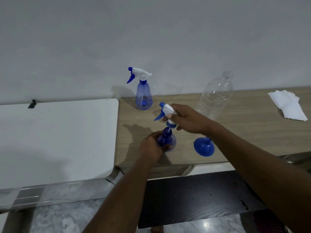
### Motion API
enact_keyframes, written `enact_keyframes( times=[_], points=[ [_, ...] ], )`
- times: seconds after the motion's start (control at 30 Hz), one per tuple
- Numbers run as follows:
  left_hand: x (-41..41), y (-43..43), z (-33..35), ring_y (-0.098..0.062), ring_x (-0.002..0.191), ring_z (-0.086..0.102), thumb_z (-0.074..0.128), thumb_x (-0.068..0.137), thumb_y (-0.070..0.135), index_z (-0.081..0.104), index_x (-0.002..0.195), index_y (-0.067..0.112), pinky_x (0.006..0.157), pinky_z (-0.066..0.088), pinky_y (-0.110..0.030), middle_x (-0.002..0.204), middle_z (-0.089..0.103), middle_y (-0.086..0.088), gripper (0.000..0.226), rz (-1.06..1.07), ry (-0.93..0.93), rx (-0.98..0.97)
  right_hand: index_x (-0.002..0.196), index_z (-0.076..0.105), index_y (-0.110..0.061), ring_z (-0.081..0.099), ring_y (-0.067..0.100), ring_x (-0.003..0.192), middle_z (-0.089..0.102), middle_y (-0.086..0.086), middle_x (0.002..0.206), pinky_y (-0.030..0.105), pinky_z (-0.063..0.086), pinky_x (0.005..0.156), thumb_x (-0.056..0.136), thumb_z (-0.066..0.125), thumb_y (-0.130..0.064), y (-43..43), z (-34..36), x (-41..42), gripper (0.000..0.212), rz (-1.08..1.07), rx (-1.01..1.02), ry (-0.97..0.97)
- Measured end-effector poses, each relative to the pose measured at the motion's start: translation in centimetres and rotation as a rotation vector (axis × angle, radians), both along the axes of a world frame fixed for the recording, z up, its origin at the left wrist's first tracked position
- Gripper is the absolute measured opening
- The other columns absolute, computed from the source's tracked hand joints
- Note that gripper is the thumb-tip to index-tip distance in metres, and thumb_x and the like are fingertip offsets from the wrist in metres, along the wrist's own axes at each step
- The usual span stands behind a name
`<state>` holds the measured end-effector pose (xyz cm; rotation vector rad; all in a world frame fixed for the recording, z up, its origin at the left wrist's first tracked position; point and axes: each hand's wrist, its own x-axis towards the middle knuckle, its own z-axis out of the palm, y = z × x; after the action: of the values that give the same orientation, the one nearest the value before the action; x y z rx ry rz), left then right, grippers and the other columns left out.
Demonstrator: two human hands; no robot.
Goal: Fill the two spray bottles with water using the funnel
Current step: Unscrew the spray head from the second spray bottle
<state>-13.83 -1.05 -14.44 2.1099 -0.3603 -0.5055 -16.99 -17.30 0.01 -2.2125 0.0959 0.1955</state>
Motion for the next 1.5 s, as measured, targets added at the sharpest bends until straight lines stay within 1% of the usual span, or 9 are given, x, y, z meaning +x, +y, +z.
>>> enact_keyframes(
  times=[0.07,0.2,0.4,0.53,0.67,0.87,1.03,1.33,1.5],
  points=[
    [0.0,0.0,0.2,-0.007,0.104,0.053,0.088,0.067,0.04,0.056,0.131,0.035,0.093,0.04,-0.027,0.118,0.061,0.015,0.072,-0.01,-0.016,0.018,0.122,0.059,-0.018,0.067,0.018,0.102,0.072,0.001,0.111,0.04,0.059,0.081,0.105,0.041,-0.04,-0.1,1.2,-0.1,0.033,-0.01,0.161,0.125],
    [-0.1,0.0,0.5,-0.009,0.102,0.056,0.087,0.07,0.037,0.059,0.128,0.034,0.092,0.041,-0.028,0.113,0.064,0.013,0.065,-0.027,-0.023,0.017,0.114,0.058,0.001,0.061,0.026,0.082,0.065,0.014,0.092,0.04,0.054,0.075,0.107,0.037,-0.04,0.0,1.8,-0.4,0.046,-0.088,0.361,0.044],
    [-0.1,0.4,0.6,-0.015,0.102,0.062,0.087,0.064,0.048,0.061,0.124,0.034,0.094,0.049,-0.037,0.114,0.068,0.009,0.067,-0.029,-0.063,-0.004,0.117,0.059,0.0,0.066,0.027,0.086,0.067,0.026,0.1,0.043,0.057,0.079,0.105,0.042,-0.039,-0.6,5.5,0.2,0.045,-0.167,0.418,-0.117],
    [-0.3,0.8,0.6,-0.017,0.105,0.063,0.086,0.062,0.055,0.06,0.126,0.033,0.094,0.05,-0.038,0.117,0.068,0.007,0.072,-0.029,-0.05,-0.003,0.114,0.062,-0.001,0.069,0.024,0.09,0.071,0.019,0.098,0.041,0.057,0.084,0.104,0.046,-0.038,-1.9,8.5,1.3,0.042,-0.114,0.374,-0.17],
    [-0.3,0.9,0.4,-0.016,0.103,0.064,0.083,0.059,0.059,0.061,0.122,0.037,0.094,0.051,-0.043,0.114,0.069,0.01,0.071,-0.04,-0.057,-0.011,0.113,0.065,-0.007,0.068,0.018,0.092,0.072,0.012,0.102,0.029,0.056,0.082,0.102,0.052,-0.032,-2.1,6.5,2.1,0.03,-0.069,0.166,-0.18],
    [-0.8,1.1,0.1,-0.013,0.097,0.067,0.08,0.055,0.055,0.065,0.115,0.036,0.089,0.053,-0.043,0.105,0.072,0.011,0.065,-0.013,-0.047,-0.04,0.112,0.065,-0.023,0.063,0.02,0.096,0.068,-0.006,0.102,0.043,0.052,0.092,0.093,0.065,-0.037,-2.1,-4.5,1.9,0.023,0.015,-0.269,-0.028],
    [-1.2,1.3,0.1,-0.011,0.097,0.064,0.084,0.066,0.046,0.062,0.121,0.032,0.089,0.053,-0.039,0.11,0.069,0.01,0.061,-0.037,-0.094,-0.013,0.119,0.059,-0.028,0.061,0.024,0.107,0.068,0.001,0.116,0.042,0.044,0.093,0.093,0.058,-0.045,-3.2,-9.8,1.1,0.031,0.104,-0.626,-0.016],
    [-1.7,0.9,0.3,-0.011,0.098,0.064,0.088,0.061,0.042,0.064,0.115,0.033,0.092,0.052,-0.041,0.108,0.069,0.011,0.06,-0.046,-0.073,-0.045,0.123,0.061,-0.016,0.059,0.029,0.109,0.064,0.008,0.12,0.042,0.05,0.088,0.093,0.06,-0.025,-5.1,-9.8,-0.8,0.031,-0.053,-0.516,-0.049],
    [-2.5,-0.3,0.1,-0.008,0.1,0.063,0.088,0.06,0.044,0.062,0.114,0.04,0.093,0.052,-0.041,0.108,0.068,0.015,0.06,-0.071,-0.066,-0.051,0.129,0.054,-0.021,0.054,0.029,0.113,0.058,0.007,0.123,0.044,0.051,0.087,0.088,0.06,-0.034,-6.4,-9.8,-4.7,0.044,0.021,-0.933,0.103]
  ],
)
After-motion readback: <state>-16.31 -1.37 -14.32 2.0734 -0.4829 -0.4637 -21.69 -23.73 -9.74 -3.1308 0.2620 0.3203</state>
